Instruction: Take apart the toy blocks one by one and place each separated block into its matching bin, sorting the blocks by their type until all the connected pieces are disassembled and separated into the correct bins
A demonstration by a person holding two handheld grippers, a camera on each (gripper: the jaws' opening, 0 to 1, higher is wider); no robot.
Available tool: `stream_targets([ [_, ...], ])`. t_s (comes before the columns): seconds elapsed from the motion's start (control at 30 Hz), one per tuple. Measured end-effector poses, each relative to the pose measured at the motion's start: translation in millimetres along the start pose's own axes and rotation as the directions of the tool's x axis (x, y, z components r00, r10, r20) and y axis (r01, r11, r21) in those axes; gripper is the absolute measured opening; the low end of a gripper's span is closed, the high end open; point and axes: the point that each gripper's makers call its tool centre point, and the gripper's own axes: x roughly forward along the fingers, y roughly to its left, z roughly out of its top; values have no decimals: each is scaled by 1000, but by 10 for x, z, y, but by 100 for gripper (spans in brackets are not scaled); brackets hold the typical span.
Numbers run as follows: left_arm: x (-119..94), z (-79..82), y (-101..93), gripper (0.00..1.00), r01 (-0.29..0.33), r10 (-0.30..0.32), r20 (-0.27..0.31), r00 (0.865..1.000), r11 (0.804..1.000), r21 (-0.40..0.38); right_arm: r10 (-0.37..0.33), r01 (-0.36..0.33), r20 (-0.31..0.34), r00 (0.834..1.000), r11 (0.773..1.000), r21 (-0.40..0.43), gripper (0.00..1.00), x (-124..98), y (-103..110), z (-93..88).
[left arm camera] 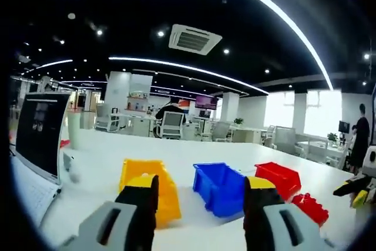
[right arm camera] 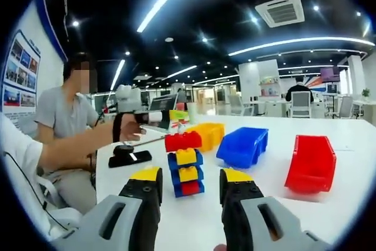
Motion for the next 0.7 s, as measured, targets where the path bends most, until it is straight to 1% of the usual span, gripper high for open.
stream_targets([
  [0.07, -78, 13, -105, 58, 23, -23, 0, 1000, 1000, 19, 6, -6, -3, 1000, 1000, -2, 41, 48, 2, -11],
  [0.17, -163, -6, -231, 57, 55, -55, -3, 998, 998, 15, 14, -14, -9, 1000, 1000, -4, 41, 112, 6, -29],
  [0.43, -445, -215, -607, 57, 138, -137, -21, 990, 988, 63, 23, -23, -27, 999, 1000, -7, 42, 222, 10, -86],
  [0.5, -508, -256, -680, 57, 157, -155, -25, 988, 986, 59, 22, -23, -33, 999, 1000, -16, 42, 243, 12, -96],
  [0.57, -587, -308, -799, 57, 181, -179, -32, 983, 982, 62, 20, -22, -38, 999, 999, -28, 42, 281, 6, -107],
  [0.7, -654, -324, -963, 57, 217, -215, -30, 976, 973, 76, 18, -20, -44, 999, 999, -42, 42, 355, -1, -125],
])
